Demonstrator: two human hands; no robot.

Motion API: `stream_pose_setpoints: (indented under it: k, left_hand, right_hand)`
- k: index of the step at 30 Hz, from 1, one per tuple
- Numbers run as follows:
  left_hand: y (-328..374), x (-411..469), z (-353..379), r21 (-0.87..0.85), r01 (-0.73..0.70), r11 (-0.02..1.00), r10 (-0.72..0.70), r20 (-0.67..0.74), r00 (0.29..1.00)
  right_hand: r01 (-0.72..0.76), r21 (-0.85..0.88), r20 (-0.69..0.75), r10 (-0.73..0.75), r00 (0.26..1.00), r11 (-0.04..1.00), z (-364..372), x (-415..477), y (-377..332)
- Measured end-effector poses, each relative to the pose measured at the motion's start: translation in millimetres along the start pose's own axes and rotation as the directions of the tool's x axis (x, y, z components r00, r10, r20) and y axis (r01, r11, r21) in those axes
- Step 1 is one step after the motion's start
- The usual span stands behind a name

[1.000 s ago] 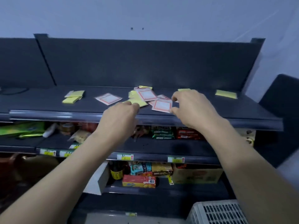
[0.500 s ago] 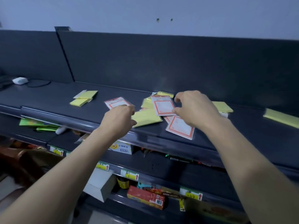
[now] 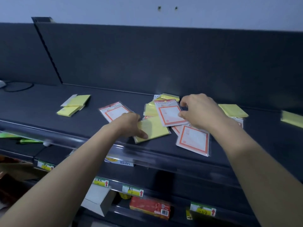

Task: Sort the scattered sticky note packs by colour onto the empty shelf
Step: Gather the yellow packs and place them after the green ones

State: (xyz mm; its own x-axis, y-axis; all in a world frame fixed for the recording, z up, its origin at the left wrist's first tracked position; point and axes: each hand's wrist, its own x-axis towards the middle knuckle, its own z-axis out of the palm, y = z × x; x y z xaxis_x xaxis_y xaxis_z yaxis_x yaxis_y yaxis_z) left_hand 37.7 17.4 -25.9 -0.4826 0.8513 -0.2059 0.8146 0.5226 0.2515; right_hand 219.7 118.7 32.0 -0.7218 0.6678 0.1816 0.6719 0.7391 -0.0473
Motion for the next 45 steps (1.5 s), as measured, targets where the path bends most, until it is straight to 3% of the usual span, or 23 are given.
stream_pose_setpoints:
  k: [8, 14, 22, 32, 41, 45]
  left_hand:
    - [-6.7, -1.0, -50.1, -0.071, -0.135, 0.988, 0.126, -0.120, 0.985]
    - [16.9, -9.7, -82.0, -0.160, -0.352, 0.922, 0.300, -0.280, 0.912]
    - [77.7, 22.6, -49.2, -0.274, -0.499, 0.822, 0.405, -0.334, 0.851]
    - [142.6, 59.3, -39.3, -0.204, -0.466, 0.861, 0.389, -0.327, 0.862]
    - [172.6, 75.2, -28.8, -0.183, -0.379, 0.907, 0.297, -0.358, 0.885]
    - [186.8, 73.5, -29.5, -0.184, -0.410, 0.893, 0.319, -0.384, 0.866]
  right_hand:
    - [-0.083, 0.000, -0.013, 0.083, 0.996, 0.997, 4.8, 26.7, -9.5]
    - [-0.194, 0.024, -0.031, 0.195, 0.980, 0.981, 6.4, 34.6, 3.6]
    - [-0.485, 0.093, 0.042, 0.483, 0.875, 0.870, 20.1, 33.9, 84.7]
    - [-0.634, 0.106, 0.220, 0.603, 0.766, 0.766, 60.4, 65.2, 182.9]
    - [-0.617, 0.159, 0.288, 0.561, 0.776, 0.771, 66.9, 84.5, 208.0]
    - [-0.575, 0.335, 0.240, 0.523, 0.818, 0.746, 62.7, 84.7, 219.8]
